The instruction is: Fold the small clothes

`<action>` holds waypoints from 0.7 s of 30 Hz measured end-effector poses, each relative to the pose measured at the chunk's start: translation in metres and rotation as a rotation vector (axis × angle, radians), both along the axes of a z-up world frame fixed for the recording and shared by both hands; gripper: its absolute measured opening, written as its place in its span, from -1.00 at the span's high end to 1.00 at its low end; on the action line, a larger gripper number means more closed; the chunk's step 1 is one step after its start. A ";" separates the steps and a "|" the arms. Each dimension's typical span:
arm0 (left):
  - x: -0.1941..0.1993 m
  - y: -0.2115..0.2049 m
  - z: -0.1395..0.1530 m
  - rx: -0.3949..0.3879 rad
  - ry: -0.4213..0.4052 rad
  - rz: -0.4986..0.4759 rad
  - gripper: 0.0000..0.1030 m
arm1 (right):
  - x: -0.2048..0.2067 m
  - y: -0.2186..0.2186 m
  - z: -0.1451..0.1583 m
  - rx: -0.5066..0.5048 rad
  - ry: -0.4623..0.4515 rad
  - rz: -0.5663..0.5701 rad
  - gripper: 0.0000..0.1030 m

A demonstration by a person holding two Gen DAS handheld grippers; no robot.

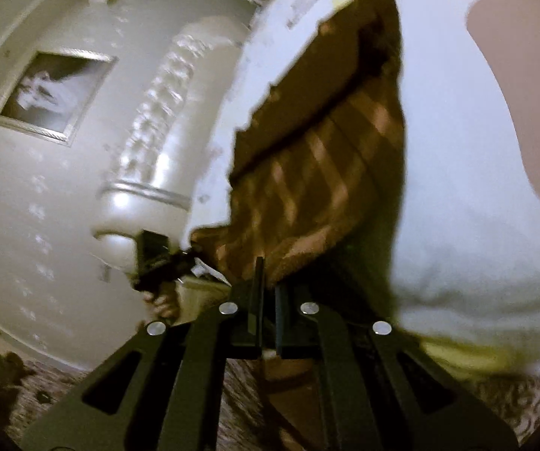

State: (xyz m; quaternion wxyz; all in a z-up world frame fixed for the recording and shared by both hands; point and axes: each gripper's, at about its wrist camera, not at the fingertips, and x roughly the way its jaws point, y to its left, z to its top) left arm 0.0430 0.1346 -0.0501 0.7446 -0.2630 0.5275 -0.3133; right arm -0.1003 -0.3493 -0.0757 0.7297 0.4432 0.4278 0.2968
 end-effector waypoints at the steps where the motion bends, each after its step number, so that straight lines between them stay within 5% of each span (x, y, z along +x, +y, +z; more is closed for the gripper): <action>1: 0.012 0.002 0.002 -0.009 0.002 0.019 0.90 | 0.007 -0.006 0.002 0.026 -0.011 -0.023 0.93; 10: 0.095 -0.015 -0.035 0.055 0.076 0.101 0.90 | 0.081 -0.040 -0.030 0.051 0.049 -0.217 0.93; 19: 0.099 -0.018 -0.043 0.068 0.040 0.067 0.82 | 0.100 -0.039 -0.067 0.038 0.147 -0.256 0.89; 21: 0.092 -0.009 -0.036 0.061 0.028 0.064 0.63 | 0.096 -0.043 -0.061 0.056 0.142 -0.270 0.67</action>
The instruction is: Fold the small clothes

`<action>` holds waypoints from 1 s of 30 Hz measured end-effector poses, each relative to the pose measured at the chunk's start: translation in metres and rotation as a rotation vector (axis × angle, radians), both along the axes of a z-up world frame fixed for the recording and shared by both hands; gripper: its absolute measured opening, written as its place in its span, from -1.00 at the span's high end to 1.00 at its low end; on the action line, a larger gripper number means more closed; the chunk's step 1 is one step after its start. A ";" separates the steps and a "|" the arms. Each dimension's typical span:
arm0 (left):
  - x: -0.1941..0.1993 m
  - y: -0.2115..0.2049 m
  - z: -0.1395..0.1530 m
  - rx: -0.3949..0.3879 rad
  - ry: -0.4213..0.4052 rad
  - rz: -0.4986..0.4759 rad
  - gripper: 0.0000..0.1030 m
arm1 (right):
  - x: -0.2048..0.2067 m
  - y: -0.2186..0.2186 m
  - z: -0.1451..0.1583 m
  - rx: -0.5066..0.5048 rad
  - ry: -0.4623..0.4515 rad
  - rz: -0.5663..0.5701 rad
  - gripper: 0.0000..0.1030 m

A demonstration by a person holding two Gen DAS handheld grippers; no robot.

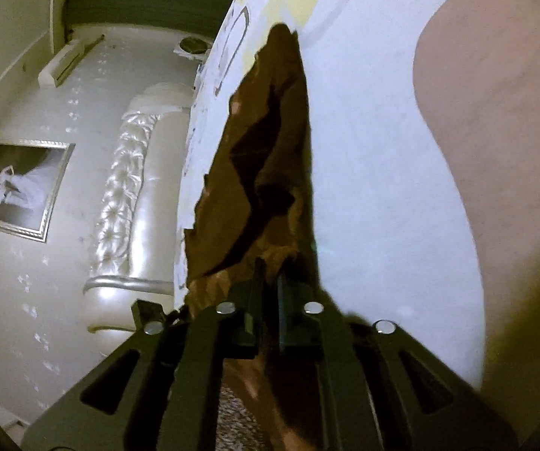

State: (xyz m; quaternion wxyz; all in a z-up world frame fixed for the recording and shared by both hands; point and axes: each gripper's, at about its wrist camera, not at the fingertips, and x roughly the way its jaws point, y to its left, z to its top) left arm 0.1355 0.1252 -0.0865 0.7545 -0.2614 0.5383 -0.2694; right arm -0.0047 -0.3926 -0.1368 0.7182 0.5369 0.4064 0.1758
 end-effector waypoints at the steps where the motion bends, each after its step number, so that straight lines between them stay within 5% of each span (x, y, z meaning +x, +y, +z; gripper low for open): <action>1: -0.004 0.007 0.004 0.006 -0.011 0.009 0.38 | -0.004 -0.003 0.004 0.004 -0.015 -0.005 0.59; 3: -0.014 0.017 0.012 0.018 -0.036 0.022 0.18 | -0.016 -0.009 0.015 -0.014 -0.033 -0.017 0.39; 10: -0.058 0.040 0.001 -0.033 0.038 0.009 0.12 | -0.064 -0.005 0.018 -0.051 0.023 0.051 0.24; 28: -0.080 0.028 -0.012 -0.144 0.099 -0.024 0.07 | -0.087 0.022 -0.001 0.014 0.008 0.132 0.26; 29: -0.081 0.023 -0.009 -0.118 0.086 -0.047 0.08 | -0.086 0.023 -0.001 0.010 0.008 0.135 0.34; 30: -0.083 0.019 -0.006 -0.081 0.069 -0.057 0.29 | -0.086 0.022 -0.002 0.003 0.009 0.136 0.50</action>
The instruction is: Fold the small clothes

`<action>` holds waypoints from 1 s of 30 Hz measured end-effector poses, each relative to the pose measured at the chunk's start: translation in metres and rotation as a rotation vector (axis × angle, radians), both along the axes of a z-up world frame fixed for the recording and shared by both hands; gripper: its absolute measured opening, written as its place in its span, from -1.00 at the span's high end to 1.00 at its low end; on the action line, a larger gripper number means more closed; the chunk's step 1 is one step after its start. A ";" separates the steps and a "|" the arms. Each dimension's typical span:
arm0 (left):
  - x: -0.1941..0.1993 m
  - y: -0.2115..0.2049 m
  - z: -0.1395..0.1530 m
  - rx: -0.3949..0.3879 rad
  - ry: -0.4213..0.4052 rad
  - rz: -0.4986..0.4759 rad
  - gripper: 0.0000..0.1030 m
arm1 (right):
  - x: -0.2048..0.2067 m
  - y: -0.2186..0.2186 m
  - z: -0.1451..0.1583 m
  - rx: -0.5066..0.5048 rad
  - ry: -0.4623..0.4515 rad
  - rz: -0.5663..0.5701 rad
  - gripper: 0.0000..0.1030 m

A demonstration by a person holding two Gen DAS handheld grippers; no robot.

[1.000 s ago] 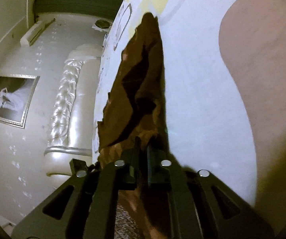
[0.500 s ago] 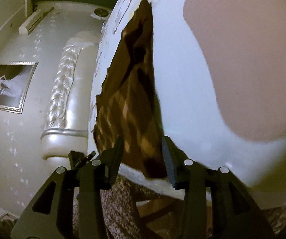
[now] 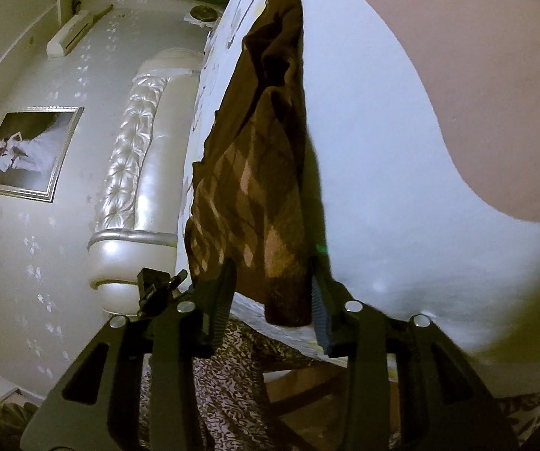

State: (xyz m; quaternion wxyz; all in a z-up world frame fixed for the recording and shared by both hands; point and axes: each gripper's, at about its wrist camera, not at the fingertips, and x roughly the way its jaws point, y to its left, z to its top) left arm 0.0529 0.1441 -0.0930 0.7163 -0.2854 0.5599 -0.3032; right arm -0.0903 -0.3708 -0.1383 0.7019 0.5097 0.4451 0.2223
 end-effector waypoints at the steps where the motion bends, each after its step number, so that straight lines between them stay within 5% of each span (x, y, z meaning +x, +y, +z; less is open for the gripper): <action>1: 0.000 -0.005 0.002 0.031 -0.015 -0.017 0.78 | 0.001 0.001 0.000 -0.016 0.005 0.006 0.59; 5: -0.003 -0.017 0.011 0.029 -0.030 -0.050 0.85 | 0.000 0.004 0.003 -0.028 -0.002 0.022 0.87; 18: 0.031 -0.001 0.078 -0.240 -0.061 0.118 0.85 | 0.024 -0.005 0.079 0.155 -0.219 -0.063 0.90; 25: 0.090 -0.005 0.102 -0.269 -0.073 0.211 0.85 | 0.087 -0.030 0.104 0.236 -0.299 -0.182 0.90; 30: 0.143 -0.022 0.096 -0.235 -0.045 0.248 0.85 | 0.134 -0.042 0.098 0.222 -0.275 -0.221 0.90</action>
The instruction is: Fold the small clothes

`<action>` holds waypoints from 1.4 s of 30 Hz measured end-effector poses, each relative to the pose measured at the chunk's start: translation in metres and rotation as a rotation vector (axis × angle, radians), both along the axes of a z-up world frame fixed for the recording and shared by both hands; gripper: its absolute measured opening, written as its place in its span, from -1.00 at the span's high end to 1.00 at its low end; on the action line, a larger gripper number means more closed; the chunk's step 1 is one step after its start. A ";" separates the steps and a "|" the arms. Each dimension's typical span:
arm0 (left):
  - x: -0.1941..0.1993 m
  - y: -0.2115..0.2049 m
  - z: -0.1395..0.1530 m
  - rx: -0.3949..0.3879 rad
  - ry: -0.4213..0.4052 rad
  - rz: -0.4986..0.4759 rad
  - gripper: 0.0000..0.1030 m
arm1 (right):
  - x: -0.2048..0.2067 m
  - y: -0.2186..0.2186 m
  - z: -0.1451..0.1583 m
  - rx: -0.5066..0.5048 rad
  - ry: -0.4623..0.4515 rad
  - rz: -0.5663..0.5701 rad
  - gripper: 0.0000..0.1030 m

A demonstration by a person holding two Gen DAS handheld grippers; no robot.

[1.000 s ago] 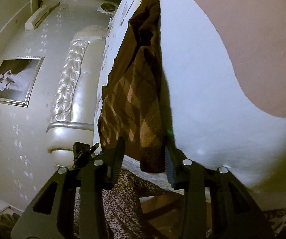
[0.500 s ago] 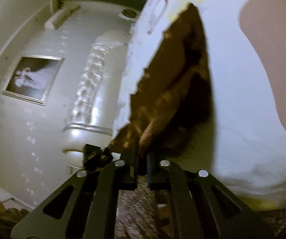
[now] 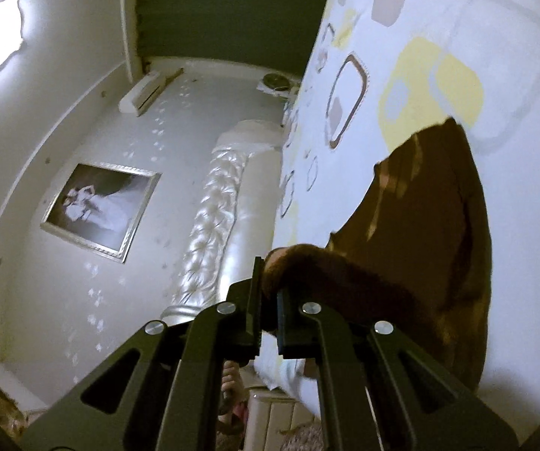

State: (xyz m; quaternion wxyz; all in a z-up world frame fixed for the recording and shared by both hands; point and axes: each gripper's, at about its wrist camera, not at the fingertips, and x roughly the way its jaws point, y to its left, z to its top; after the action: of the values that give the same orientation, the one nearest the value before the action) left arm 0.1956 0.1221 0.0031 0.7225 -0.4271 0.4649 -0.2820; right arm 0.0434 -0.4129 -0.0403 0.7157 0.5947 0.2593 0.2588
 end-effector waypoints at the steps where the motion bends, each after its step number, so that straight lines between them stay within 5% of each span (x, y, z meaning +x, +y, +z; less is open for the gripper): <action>1: 0.006 -0.002 -0.003 0.005 0.007 0.004 0.85 | 0.012 -0.002 -0.004 0.002 0.016 -0.007 0.90; 11: 0.077 -0.020 -0.050 0.039 0.114 0.057 0.86 | 0.071 -0.018 -0.055 0.018 0.141 -0.060 0.90; 23: 0.103 -0.022 -0.095 0.088 0.193 0.092 0.86 | 0.111 -0.024 -0.102 0.039 0.251 -0.108 0.90; 29: 0.108 -0.023 -0.105 0.076 0.209 0.086 0.81 | 0.113 -0.030 -0.121 0.121 0.274 -0.180 0.56; 35: 0.109 -0.018 -0.104 0.041 0.205 0.090 0.44 | 0.110 -0.043 -0.120 0.109 0.274 -0.232 0.42; 38: 0.110 -0.012 -0.095 -0.004 0.165 0.110 0.07 | 0.104 -0.045 -0.113 0.056 0.268 -0.235 0.29; 42: 0.114 -0.003 -0.088 0.026 0.161 0.146 0.02 | 0.092 -0.043 -0.106 -0.010 0.260 -0.223 0.23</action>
State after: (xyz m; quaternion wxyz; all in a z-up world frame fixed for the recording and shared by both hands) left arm 0.3097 0.1193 -0.0849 0.7070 -0.4717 0.4926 -0.1872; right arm 0.1351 -0.4558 -0.1460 0.7033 0.6446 0.2836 0.0975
